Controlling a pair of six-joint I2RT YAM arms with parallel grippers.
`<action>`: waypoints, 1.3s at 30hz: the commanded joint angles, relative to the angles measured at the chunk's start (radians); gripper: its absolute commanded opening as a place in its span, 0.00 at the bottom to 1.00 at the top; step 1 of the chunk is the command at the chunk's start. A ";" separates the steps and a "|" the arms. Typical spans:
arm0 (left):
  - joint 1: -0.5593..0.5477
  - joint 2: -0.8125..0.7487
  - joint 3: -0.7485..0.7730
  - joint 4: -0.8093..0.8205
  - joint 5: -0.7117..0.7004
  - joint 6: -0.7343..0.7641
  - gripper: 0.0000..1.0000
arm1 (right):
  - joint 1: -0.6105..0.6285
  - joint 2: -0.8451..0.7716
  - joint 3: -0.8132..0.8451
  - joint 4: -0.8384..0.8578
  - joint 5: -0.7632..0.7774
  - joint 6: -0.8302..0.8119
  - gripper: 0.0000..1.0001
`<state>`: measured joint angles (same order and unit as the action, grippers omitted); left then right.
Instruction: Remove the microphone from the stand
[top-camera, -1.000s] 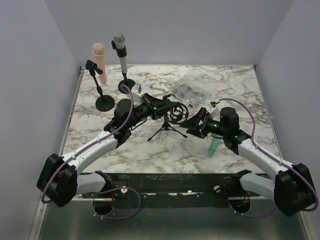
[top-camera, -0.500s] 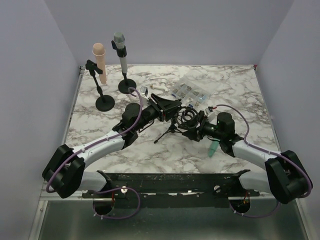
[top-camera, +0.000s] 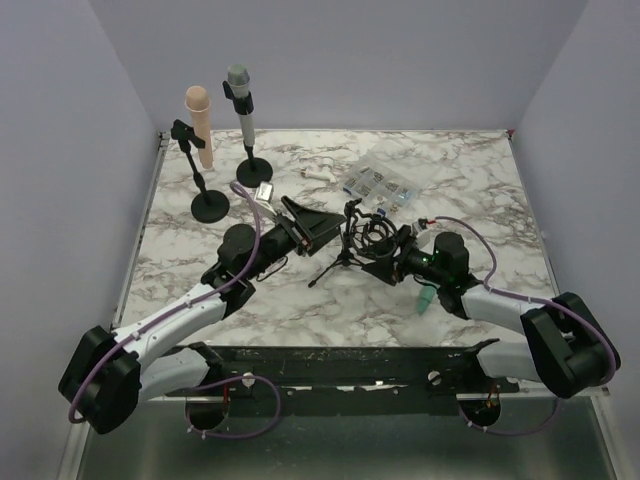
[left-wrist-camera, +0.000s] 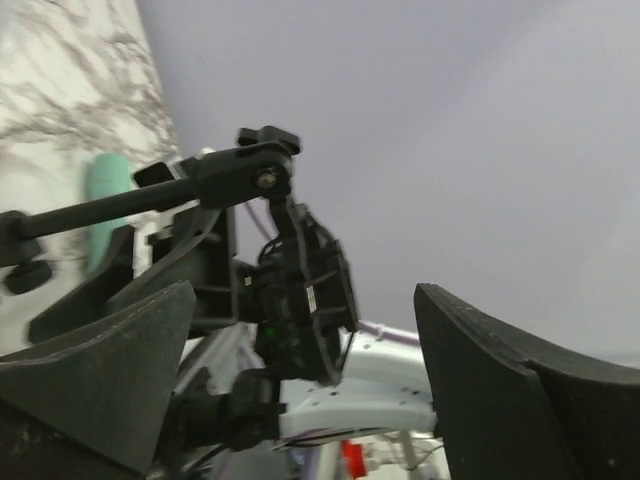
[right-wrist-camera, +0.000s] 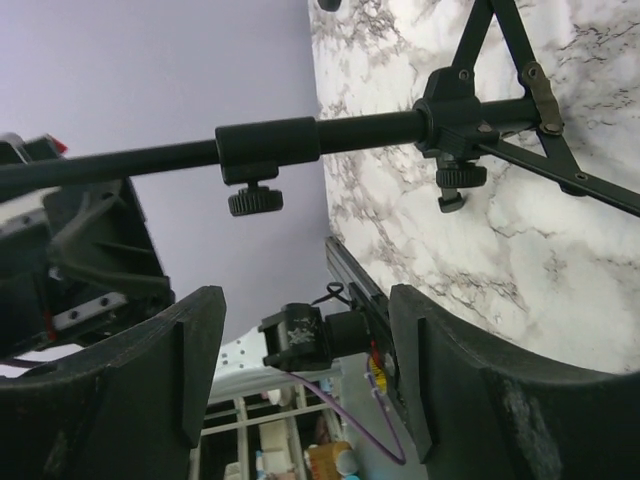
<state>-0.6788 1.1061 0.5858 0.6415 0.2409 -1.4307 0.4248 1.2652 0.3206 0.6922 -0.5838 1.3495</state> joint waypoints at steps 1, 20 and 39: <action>0.066 -0.099 -0.066 -0.154 0.066 0.213 0.99 | 0.006 0.073 0.033 0.121 0.020 0.072 0.72; 0.117 -0.335 0.051 -0.608 -0.006 0.712 0.99 | 0.063 0.370 0.118 0.474 0.008 0.194 0.55; 0.116 -0.349 0.069 -0.640 -0.037 0.762 0.99 | 0.063 0.297 0.206 -0.014 0.047 -0.199 0.01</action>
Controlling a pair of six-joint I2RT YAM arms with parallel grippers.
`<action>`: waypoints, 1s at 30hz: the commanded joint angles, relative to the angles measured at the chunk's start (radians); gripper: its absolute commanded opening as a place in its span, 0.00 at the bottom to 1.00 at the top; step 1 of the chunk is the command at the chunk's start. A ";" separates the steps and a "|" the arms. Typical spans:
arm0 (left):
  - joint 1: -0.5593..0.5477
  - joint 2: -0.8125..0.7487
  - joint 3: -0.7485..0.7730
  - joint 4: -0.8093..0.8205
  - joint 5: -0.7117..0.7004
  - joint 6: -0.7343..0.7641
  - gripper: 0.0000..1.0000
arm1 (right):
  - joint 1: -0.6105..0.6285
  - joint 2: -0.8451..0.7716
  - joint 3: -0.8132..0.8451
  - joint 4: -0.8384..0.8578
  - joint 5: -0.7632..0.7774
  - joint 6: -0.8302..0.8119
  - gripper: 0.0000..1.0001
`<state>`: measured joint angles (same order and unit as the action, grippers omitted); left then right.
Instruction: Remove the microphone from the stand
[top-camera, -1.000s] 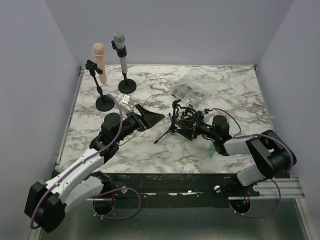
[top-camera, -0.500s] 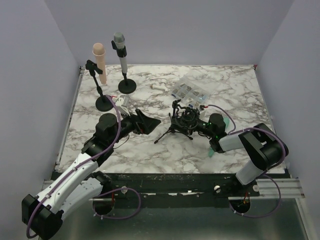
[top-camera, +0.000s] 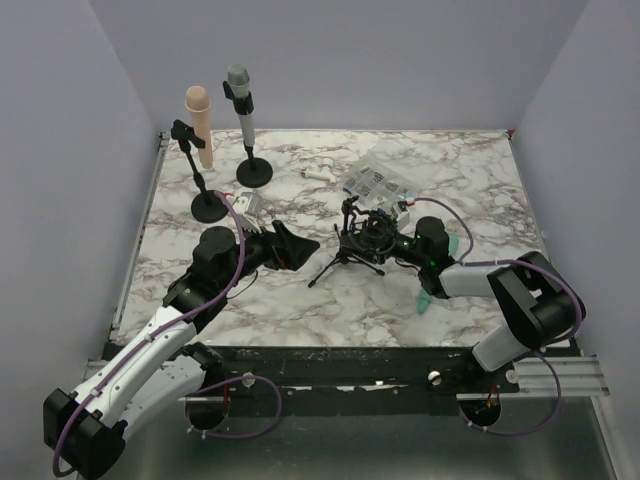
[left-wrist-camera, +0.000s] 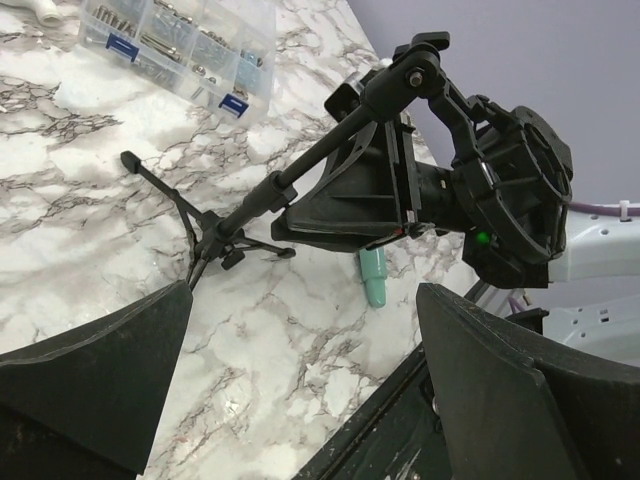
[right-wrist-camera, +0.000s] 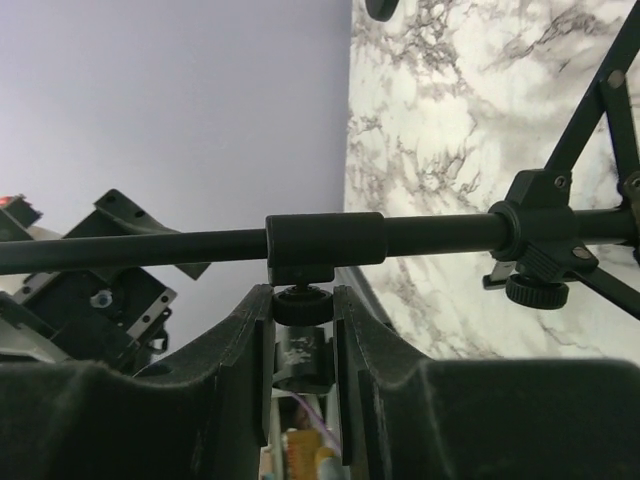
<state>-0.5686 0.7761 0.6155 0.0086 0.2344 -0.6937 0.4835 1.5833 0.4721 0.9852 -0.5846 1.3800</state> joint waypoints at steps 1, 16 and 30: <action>0.006 -0.022 0.040 -0.023 -0.033 0.028 0.99 | 0.003 -0.029 0.067 -0.362 0.058 -0.265 0.01; 0.009 -0.007 0.060 -0.060 -0.066 0.029 0.99 | 0.004 -0.034 0.245 -0.783 0.150 -0.675 0.01; 0.014 -0.008 0.067 -0.083 -0.073 0.027 0.99 | 0.000 -0.080 0.258 -0.734 0.038 -0.554 0.46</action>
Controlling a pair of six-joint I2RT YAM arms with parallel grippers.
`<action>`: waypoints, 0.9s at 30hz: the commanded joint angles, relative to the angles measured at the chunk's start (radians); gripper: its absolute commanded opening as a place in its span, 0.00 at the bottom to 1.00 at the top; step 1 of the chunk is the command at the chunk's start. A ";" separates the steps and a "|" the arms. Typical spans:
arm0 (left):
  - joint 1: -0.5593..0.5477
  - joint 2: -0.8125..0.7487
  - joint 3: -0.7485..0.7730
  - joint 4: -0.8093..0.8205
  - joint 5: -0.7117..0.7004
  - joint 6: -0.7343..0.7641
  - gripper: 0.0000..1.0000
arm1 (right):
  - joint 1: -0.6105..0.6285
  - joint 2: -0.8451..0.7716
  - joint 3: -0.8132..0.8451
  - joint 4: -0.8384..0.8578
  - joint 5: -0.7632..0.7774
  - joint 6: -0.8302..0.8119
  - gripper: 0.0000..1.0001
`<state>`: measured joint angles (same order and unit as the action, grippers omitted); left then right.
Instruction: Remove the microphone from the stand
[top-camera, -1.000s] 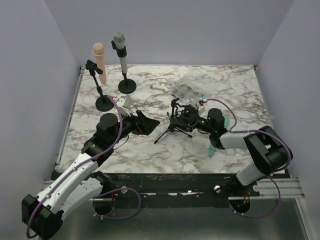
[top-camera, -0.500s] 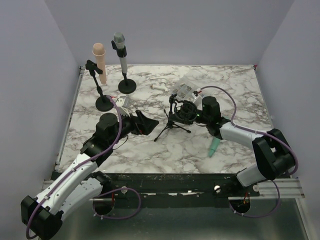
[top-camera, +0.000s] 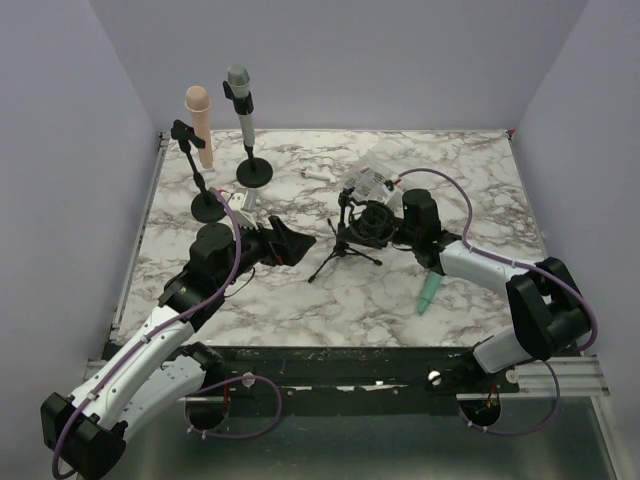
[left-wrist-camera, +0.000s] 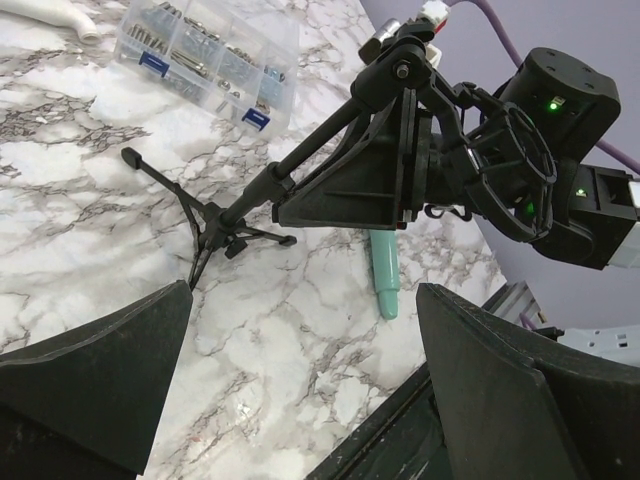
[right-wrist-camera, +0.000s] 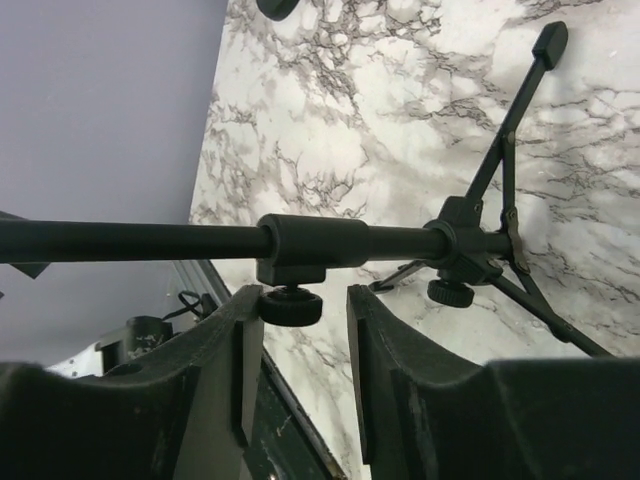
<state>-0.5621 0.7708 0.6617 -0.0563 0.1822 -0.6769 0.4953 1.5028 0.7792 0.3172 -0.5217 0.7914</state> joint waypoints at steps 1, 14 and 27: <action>0.007 -0.001 0.021 -0.015 -0.020 0.009 0.99 | -0.015 -0.003 -0.062 -0.026 -0.048 0.062 0.51; 0.023 0.017 0.018 0.004 0.005 0.004 0.99 | -0.049 0.070 -0.204 0.536 -0.213 0.565 0.66; 0.040 0.005 0.008 0.009 0.024 0.001 0.99 | -0.053 0.154 -0.156 0.538 -0.130 0.568 0.42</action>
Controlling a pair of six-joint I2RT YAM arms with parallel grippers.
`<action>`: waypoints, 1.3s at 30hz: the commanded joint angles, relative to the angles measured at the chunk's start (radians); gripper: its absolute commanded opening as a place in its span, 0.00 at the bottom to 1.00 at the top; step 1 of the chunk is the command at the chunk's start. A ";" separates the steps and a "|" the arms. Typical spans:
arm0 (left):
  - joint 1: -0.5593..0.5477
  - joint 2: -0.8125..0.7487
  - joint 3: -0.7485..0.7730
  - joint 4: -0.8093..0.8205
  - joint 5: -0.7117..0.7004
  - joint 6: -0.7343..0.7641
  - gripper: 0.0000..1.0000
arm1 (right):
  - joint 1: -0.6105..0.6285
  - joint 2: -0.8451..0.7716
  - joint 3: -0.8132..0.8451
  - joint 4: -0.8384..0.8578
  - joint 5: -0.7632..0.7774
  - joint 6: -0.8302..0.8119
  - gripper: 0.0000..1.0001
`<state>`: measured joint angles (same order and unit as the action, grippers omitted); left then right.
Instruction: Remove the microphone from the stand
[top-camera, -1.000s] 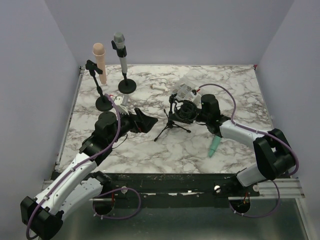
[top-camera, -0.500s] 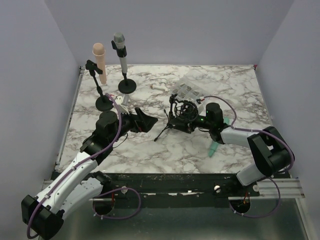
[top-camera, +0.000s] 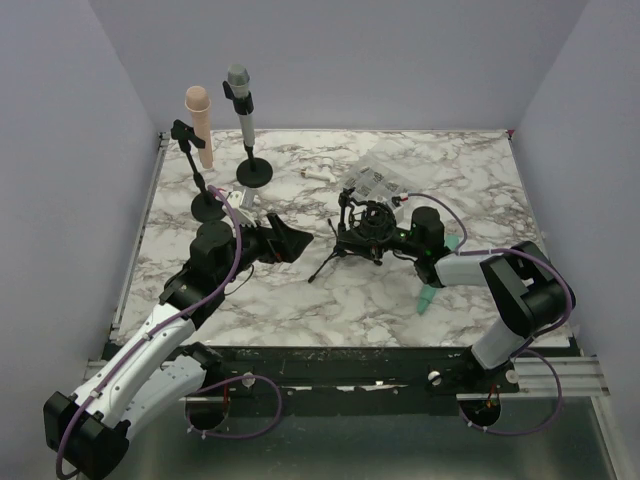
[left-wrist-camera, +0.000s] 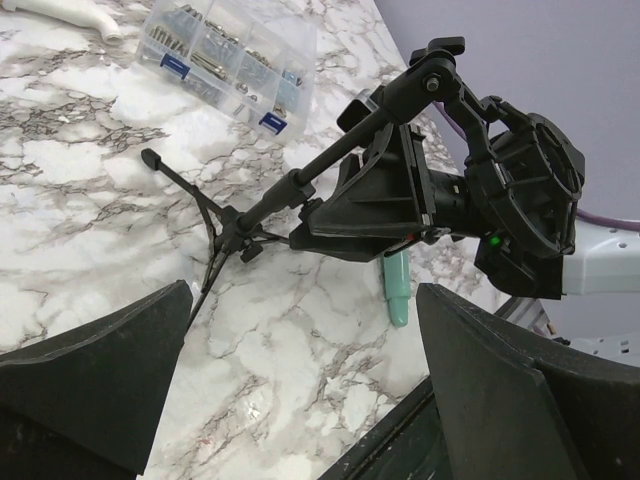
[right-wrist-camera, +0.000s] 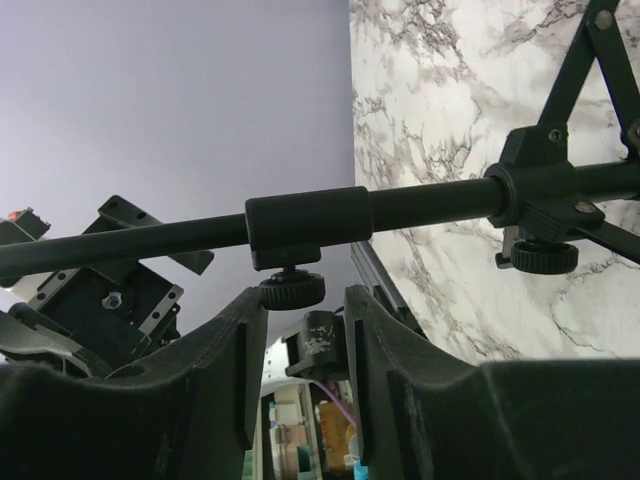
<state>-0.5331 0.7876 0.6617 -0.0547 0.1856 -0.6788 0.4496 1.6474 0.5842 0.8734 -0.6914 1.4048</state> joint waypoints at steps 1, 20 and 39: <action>0.012 -0.012 0.007 0.004 0.018 0.005 0.99 | -0.008 0.007 0.048 -0.052 0.049 -0.075 0.39; 0.033 -0.019 0.012 -0.010 0.027 0.013 0.99 | 0.047 -0.085 0.244 -0.736 0.343 -0.789 0.01; 0.045 0.059 0.124 -0.024 0.171 0.027 0.98 | -0.040 -0.162 0.160 -0.544 0.019 -0.366 0.71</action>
<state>-0.5022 0.7681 0.6827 -0.0872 0.2287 -0.6765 0.4229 1.4891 0.7921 0.2192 -0.5385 0.8749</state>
